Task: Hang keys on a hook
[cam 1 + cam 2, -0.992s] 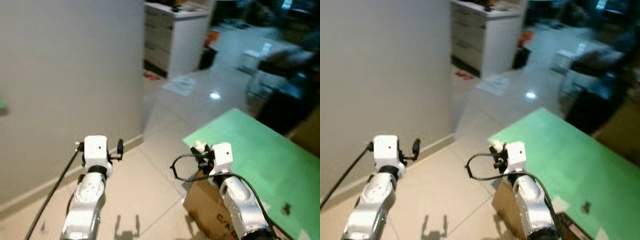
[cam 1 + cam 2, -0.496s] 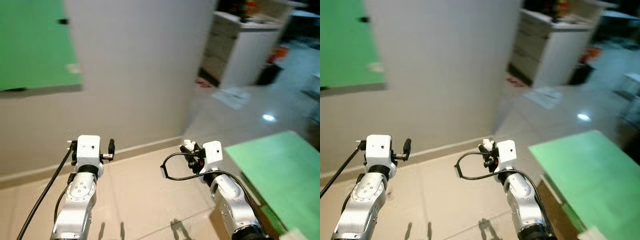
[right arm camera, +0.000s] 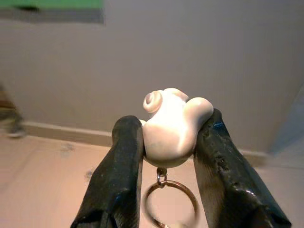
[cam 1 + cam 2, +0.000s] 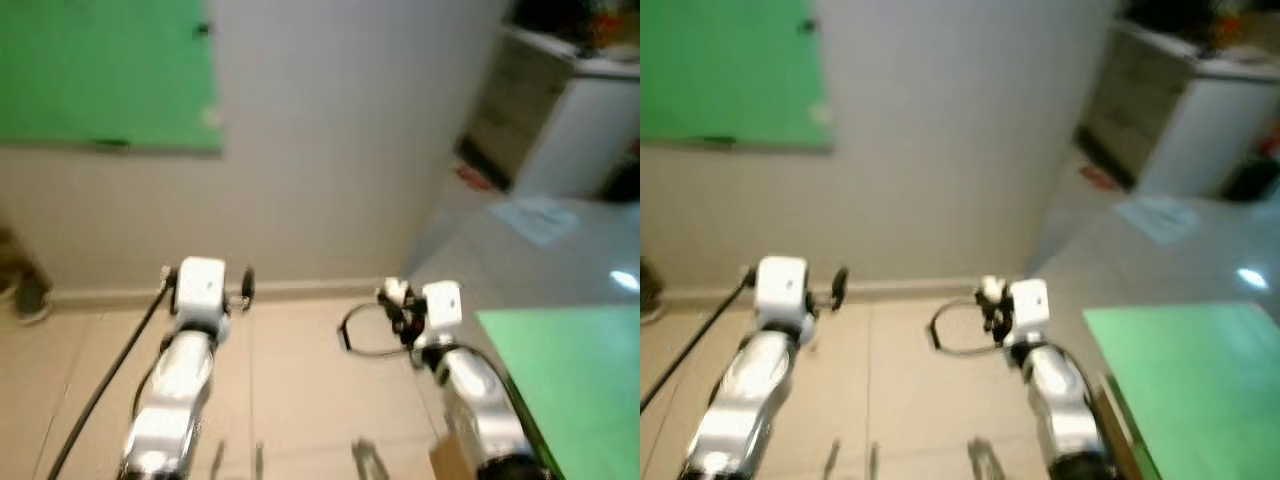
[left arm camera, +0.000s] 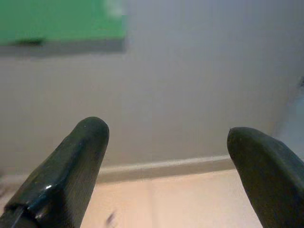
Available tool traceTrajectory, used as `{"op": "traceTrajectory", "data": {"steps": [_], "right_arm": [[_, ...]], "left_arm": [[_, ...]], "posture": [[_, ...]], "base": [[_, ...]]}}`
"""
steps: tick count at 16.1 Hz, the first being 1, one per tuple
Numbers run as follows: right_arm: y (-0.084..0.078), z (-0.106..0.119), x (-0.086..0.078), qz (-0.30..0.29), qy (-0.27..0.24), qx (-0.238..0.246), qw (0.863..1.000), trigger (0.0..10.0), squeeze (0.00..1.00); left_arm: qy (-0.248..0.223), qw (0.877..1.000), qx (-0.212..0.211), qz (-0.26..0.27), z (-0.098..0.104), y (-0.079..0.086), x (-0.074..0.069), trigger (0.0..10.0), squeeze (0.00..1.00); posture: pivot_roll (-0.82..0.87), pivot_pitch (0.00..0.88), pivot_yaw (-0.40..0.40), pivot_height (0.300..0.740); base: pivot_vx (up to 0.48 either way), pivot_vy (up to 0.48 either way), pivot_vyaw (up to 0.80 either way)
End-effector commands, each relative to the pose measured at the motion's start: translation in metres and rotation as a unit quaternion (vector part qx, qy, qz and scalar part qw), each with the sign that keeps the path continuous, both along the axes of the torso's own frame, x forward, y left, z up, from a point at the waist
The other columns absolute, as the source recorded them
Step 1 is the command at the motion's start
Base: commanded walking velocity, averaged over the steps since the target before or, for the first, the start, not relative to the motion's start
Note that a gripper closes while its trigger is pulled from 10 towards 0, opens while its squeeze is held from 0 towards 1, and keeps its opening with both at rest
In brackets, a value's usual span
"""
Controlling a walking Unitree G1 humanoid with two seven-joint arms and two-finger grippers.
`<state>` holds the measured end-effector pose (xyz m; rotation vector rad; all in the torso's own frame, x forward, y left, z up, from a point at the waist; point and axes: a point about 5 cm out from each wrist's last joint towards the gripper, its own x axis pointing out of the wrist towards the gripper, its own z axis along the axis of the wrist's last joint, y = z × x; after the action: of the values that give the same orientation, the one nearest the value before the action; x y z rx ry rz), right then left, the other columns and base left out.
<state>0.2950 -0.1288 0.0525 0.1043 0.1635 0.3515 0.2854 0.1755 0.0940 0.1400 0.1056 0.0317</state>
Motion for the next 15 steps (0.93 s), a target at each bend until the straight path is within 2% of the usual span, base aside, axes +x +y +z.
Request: {"op": "traceTrajectory", "data": {"steps": [1, 6, 8, 10, 15], "right_arm": [[-0.001, 0.004, 0.003, 0.001, -0.008, 0.004, 1.000, 0.0, 0.00], [-0.003, 0.005, 0.006, -0.016, -0.006, 0.003, 1.000, 0.0, 0.00], [-0.002, 0.005, 0.006, -0.014, -0.008, 0.007, 1.000, 0.0, 0.00], [0.000, 0.006, 0.006, -0.008, -0.011, 0.007, 1.000, 0.0, 0.00], [0.005, 0.007, 0.006, 0.006, -0.012, 0.014, 1.000, 0.0, 0.00]], "left_arm": [[-0.004, 1.000, -0.003, -0.001, 0.003, -0.001, 0.003, 10.0, 0.00], [-0.001, 1.000, 0.021, 0.006, 0.004, 0.006, 0.007, 10.0, 0.00], [-0.010, 1.000, 0.012, 0.006, 0.007, 0.008, 0.009, 10.0, 0.00], [-0.016, 1.000, 0.001, 0.008, 0.009, 0.010, 0.010, 10.0, 0.00], [-0.023, 1.000, 0.013, 0.004, 0.011, 0.008, 0.009, 10.0, 0.00]], "posture": [[0.01, 0.000, -0.061, 0.740], [0.01, 0.000, -0.062, 0.740], [0.01, 0.000, -0.061, 0.740], [0.01, 0.000, -0.063, 0.740], [0.02, 0.000, -0.065, 0.740]], "base": [[0.000, 0.000, 0.57], [0.000, 0.000, 0.10], [0.000, 0.000, 0.00], [0.373, 0.298, 0.00], [0.374, 0.300, 0.00]]}}
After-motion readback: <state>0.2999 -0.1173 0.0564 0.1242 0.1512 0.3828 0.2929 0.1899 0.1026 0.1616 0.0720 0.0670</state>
